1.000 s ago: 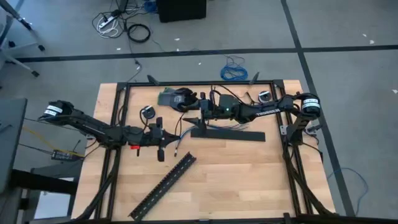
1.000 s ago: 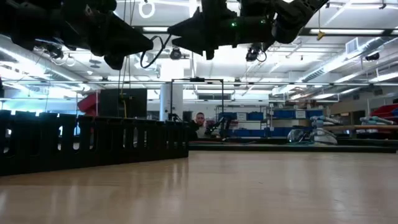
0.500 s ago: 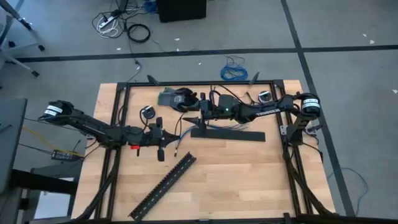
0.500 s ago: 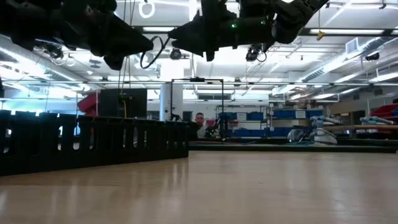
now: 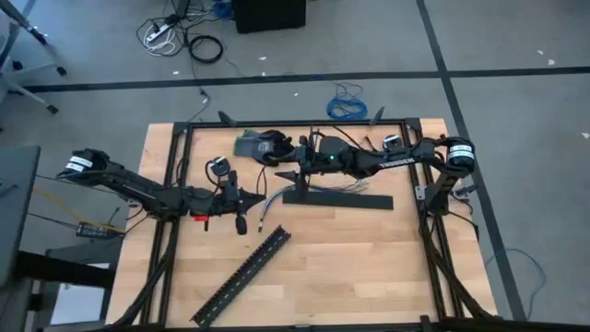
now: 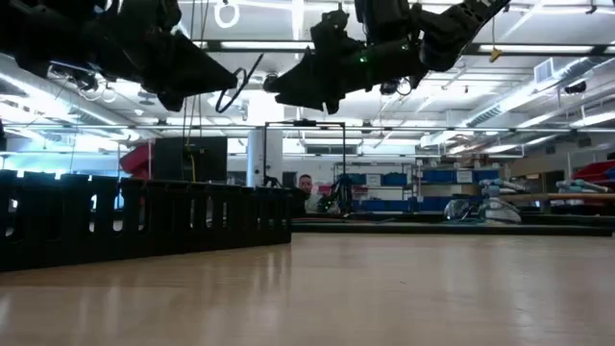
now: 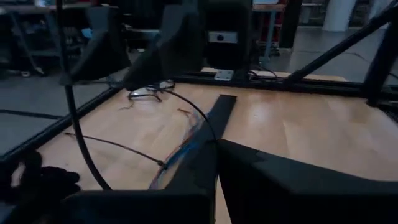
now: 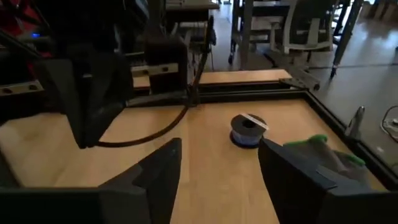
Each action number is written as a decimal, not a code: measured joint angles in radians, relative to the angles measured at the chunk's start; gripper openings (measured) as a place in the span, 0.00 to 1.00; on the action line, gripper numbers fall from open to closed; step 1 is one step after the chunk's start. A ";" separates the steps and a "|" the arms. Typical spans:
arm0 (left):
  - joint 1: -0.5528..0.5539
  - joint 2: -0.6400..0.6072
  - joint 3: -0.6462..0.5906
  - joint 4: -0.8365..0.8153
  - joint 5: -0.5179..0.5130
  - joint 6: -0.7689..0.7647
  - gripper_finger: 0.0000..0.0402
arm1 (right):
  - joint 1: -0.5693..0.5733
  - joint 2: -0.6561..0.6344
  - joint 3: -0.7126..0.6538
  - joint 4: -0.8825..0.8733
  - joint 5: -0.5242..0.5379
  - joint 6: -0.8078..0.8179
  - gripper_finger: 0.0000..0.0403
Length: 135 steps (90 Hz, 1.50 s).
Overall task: Ziptie cables
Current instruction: Wrap the cable wires with the black zip tie
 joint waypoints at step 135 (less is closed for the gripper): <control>0.125 0.271 0.309 -0.256 -0.244 0.339 0.00 | 0.084 -0.001 0.000 0.007 0.319 0.401 0.41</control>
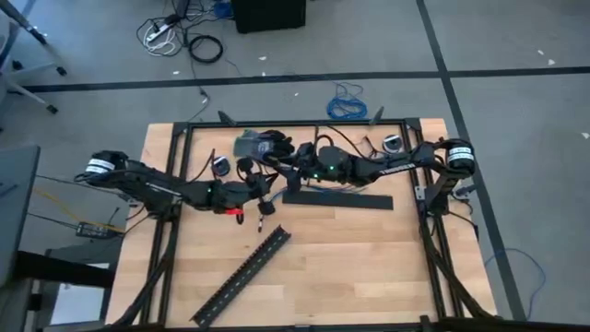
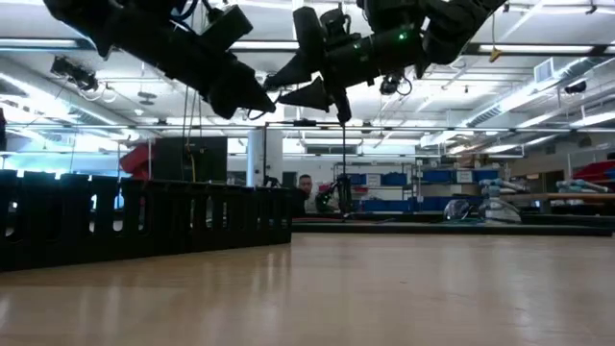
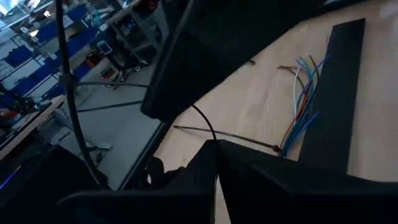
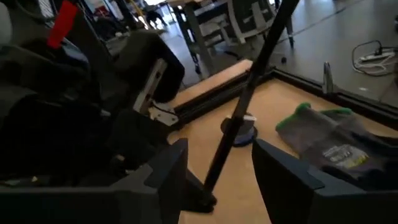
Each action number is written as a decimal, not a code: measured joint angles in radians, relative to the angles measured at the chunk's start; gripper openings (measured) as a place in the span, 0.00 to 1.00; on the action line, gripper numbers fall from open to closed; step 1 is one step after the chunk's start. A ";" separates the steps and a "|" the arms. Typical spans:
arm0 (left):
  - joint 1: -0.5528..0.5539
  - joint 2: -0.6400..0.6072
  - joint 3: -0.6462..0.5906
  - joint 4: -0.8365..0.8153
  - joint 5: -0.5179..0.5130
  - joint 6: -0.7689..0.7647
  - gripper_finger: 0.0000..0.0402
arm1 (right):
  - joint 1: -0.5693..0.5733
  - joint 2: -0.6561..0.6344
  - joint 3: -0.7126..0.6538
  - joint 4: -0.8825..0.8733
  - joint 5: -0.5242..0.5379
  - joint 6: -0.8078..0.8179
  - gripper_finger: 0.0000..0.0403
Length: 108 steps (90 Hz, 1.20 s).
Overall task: Ziptie cables
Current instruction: Wrap the cable wires with the black zip tie
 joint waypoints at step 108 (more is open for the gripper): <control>-0.114 -0.156 0.074 -0.323 0.055 -0.209 0.35 | -0.110 -0.005 0.000 -0.095 -0.181 -0.316 0.00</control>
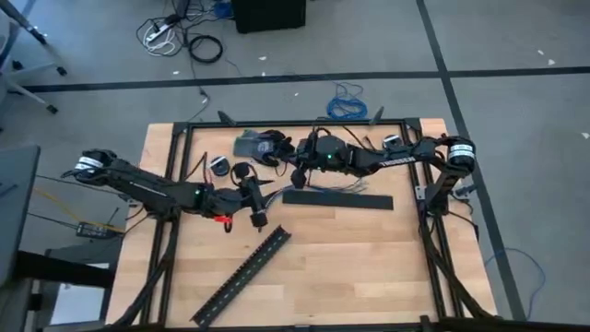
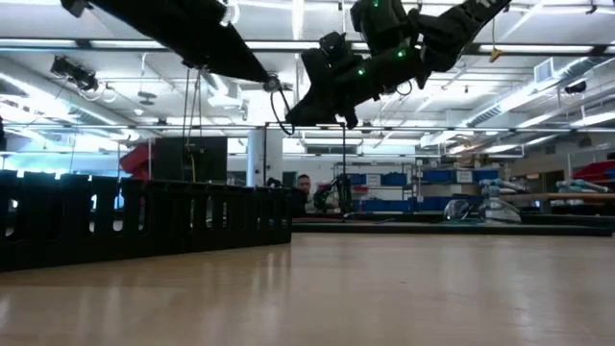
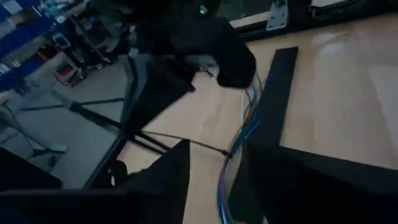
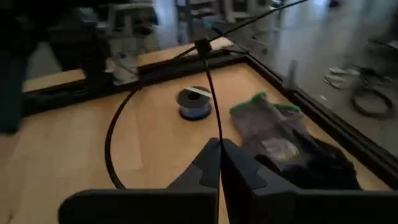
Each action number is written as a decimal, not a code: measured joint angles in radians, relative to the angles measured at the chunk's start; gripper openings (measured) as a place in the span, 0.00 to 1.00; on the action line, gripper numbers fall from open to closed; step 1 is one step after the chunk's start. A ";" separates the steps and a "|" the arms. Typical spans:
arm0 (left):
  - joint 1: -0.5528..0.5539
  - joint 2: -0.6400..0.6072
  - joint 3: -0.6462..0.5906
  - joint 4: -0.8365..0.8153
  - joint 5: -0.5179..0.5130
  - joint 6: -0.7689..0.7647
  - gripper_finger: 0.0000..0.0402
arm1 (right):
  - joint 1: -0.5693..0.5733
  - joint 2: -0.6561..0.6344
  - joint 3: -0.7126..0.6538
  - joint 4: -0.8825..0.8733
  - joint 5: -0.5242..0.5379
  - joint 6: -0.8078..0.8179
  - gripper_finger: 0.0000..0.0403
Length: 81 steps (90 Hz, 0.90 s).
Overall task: Ziptie cables
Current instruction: Wrap the cable wires with the black zip tie
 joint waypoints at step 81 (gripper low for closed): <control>0.055 -0.100 -0.120 0.349 0.408 -0.202 0.32 | 0.088 0.000 0.000 0.128 -0.104 -0.145 0.00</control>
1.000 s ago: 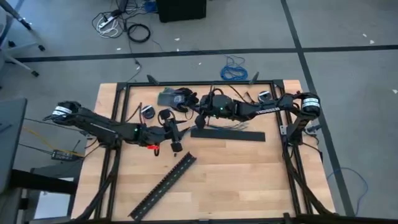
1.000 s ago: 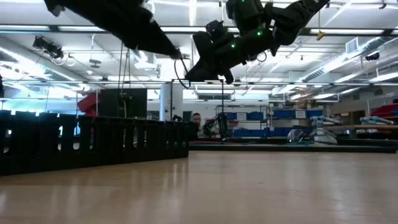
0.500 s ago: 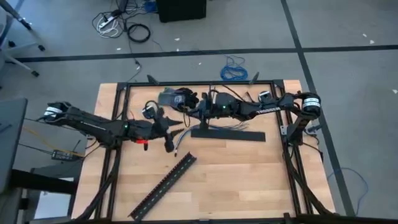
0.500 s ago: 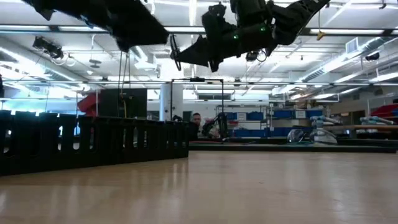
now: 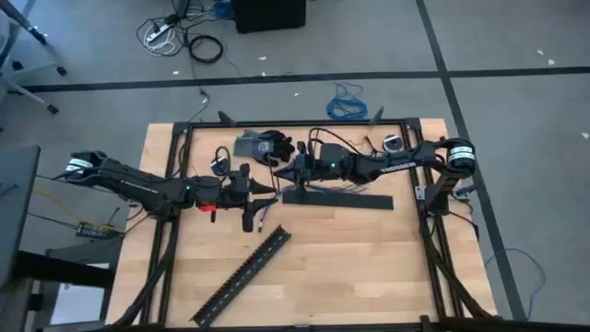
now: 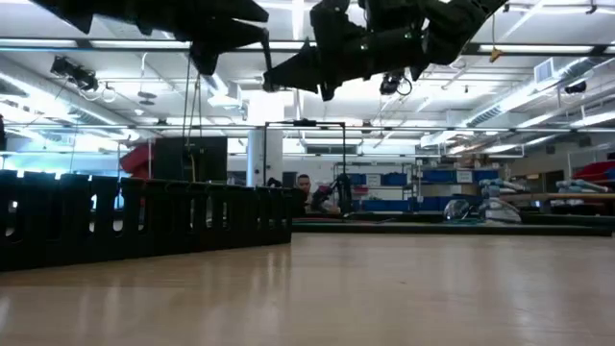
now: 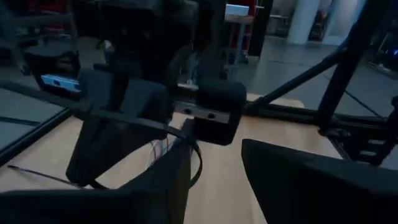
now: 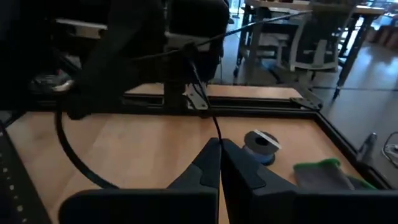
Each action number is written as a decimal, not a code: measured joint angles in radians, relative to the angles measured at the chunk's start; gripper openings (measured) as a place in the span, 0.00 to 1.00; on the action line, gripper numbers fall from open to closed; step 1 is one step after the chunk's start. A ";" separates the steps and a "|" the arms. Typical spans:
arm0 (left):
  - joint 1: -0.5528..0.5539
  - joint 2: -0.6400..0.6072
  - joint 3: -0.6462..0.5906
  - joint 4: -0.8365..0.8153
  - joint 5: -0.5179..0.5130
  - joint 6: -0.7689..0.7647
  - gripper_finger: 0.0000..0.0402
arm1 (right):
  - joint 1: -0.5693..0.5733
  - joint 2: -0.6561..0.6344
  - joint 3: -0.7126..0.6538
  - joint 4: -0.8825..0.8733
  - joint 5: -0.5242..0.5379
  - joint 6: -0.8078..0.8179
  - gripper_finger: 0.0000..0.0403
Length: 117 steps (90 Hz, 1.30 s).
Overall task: Ziptie cables
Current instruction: Wrap the cable wires with the black zip tie
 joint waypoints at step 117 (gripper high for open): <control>0.032 0.037 0.002 -0.166 -0.299 0.063 0.00 | -0.012 -0.007 0.000 -0.058 -0.058 0.101 0.54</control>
